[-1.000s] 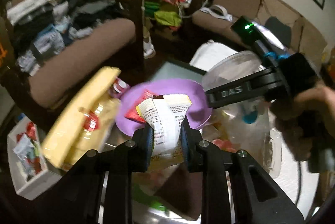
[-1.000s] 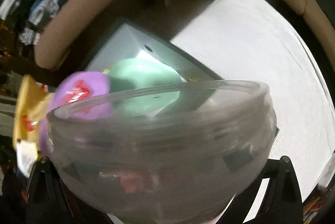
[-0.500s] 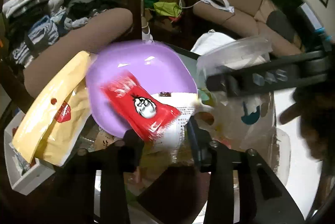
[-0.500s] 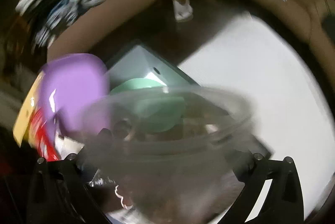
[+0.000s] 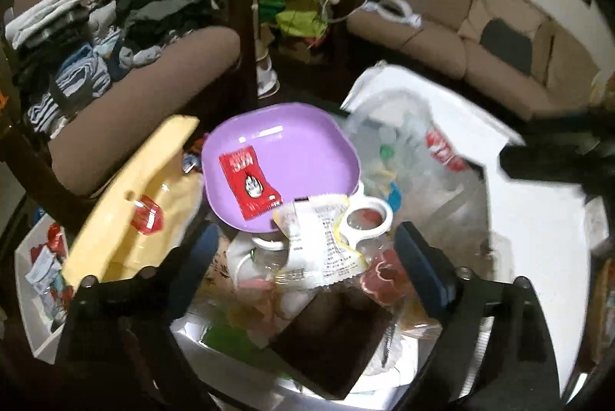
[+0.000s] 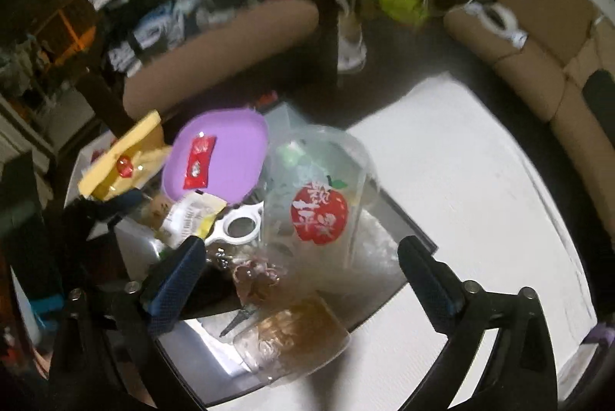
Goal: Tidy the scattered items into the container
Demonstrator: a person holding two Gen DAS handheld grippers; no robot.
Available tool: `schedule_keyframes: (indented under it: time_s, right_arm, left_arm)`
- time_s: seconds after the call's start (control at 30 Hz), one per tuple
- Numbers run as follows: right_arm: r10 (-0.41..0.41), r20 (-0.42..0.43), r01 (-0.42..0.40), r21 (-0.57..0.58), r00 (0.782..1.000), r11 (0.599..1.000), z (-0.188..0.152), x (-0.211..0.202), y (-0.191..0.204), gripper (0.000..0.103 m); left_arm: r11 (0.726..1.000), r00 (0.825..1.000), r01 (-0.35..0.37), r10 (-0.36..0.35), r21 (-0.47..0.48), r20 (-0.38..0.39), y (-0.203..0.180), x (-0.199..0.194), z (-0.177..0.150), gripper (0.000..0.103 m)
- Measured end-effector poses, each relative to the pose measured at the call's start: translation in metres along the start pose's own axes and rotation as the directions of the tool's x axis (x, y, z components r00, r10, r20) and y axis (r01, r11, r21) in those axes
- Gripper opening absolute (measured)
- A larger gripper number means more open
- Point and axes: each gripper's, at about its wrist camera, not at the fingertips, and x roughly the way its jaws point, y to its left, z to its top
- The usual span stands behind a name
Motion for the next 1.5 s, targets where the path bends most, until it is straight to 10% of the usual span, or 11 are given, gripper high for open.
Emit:
schedule_keyframes:
  time_s: [0.07, 0.13, 0.27, 0.5, 0.6, 0.73, 0.9, 1.2, 1.27, 1.37, 1.5]
  right_arm:
    - [-0.037, -0.027, 0.038, 0.032, 0.999, 0.999, -0.015, 0.006, -0.004, 0.029]
    - [-0.025, -0.070, 0.030, 0.074, 0.997, 0.997, -0.038, 0.011, -0.006, 0.016]
    - [0.027, -0.156, -0.011, 0.104, 0.987, 0.995, -0.077, 0.036, 0.000, 0.013]
    - [-0.022, 0.023, 0.021, 0.054, 0.999, 0.998, -0.063, 0.051, 0.021, 0.012]
    - [0.095, -0.014, -0.093, 0.115, 0.995, 0.989, -0.056, 0.052, 0.018, 0.013]
    - [0.237, 0.095, -0.247, 0.119, 0.967, 0.962, -0.087, 0.001, 0.018, 0.013]
    - [0.201, 0.096, -0.211, 0.110, 0.975, 0.971, -0.156, -0.067, 0.003, 0.013]
    - [-0.001, 0.181, -0.047, 0.261, 0.983, 0.964, -0.247, -0.179, -0.046, 0.037]
    - [-0.042, 0.205, -0.011, 0.250, 0.978, 0.968, -0.256, -0.200, -0.048, 0.063]
    - [-0.098, 0.312, 0.025, 0.230, 0.945, 0.973, -0.272, -0.235, -0.053, 0.087]
    - [-0.078, 0.417, -0.048, 0.285, 0.906, 0.957, -0.291, -0.272, -0.072, 0.093]
  left_arm:
    - [0.997, 0.998, 0.064, -0.063, -0.042, 0.009, 0.016, -0.011, 0.002, 0.097]
    - [0.991, 0.994, 0.110, -0.109, -0.076, 0.024, 0.030, -0.017, 0.002, 0.102]
    - [0.997, 0.999, 0.032, -0.031, -0.075, 0.018, 0.030, -0.011, 0.005, 0.103]
    - [0.998, 0.999, 0.033, -0.031, -0.057, 0.031, 0.006, -0.014, 0.008, 0.103]
    - [0.999, 0.997, 0.002, 0.001, -0.038, 0.075, -0.004, -0.030, 0.010, 0.103]
    - [0.999, 0.995, 0.021, -0.018, -0.029, 0.102, -0.009, -0.054, 0.012, 0.103]
    - [0.996, 0.983, 0.075, -0.064, -0.054, 0.172, -0.031, -0.098, 0.014, 0.103]
    - [0.996, 0.995, 0.048, -0.054, 0.074, 0.087, -0.116, -0.163, -0.009, 0.103]
    - [0.996, 0.994, 0.007, -0.017, 0.093, 0.107, -0.135, -0.179, -0.016, 0.103]
    - [0.998, 0.995, -0.013, 0.006, 0.067, 0.097, -0.155, -0.191, -0.026, 0.103]
    - [0.992, 0.995, 0.027, -0.039, 0.124, 0.095, -0.185, -0.202, -0.036, 0.103]
